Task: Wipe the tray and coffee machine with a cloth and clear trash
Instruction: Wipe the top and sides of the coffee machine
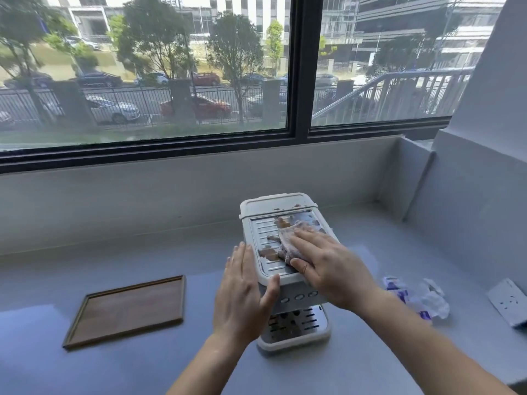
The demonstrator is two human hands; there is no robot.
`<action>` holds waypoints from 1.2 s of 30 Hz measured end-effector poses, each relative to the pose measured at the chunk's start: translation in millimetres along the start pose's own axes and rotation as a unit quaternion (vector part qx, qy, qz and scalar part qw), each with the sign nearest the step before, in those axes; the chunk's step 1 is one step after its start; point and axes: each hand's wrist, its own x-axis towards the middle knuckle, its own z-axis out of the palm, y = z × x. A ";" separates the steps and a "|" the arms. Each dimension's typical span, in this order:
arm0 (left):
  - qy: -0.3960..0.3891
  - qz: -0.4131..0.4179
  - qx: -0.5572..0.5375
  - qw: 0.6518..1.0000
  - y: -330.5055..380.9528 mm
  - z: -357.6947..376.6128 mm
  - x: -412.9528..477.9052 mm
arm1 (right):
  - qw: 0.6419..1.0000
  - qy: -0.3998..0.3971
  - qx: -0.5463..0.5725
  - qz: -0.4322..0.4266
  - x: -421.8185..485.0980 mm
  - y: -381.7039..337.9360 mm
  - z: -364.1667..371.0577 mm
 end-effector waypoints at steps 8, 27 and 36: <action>0.078 -0.002 -0.057 0.995 2.3 16.1 -0.9 | 0.995 0.089 0.036 0.008 -11.6 -4.0 3.7; 0.127 -0.038 -0.214 0.968 9.7 27.6 0.0 | 0.994 0.100 0.036 -0.013 -19.6 -16.3 10.8; 0.129 -0.050 -0.233 0.963 13.4 26.6 -1.4 | 0.998 0.034 0.032 -0.042 -2.7 -25.6 8.4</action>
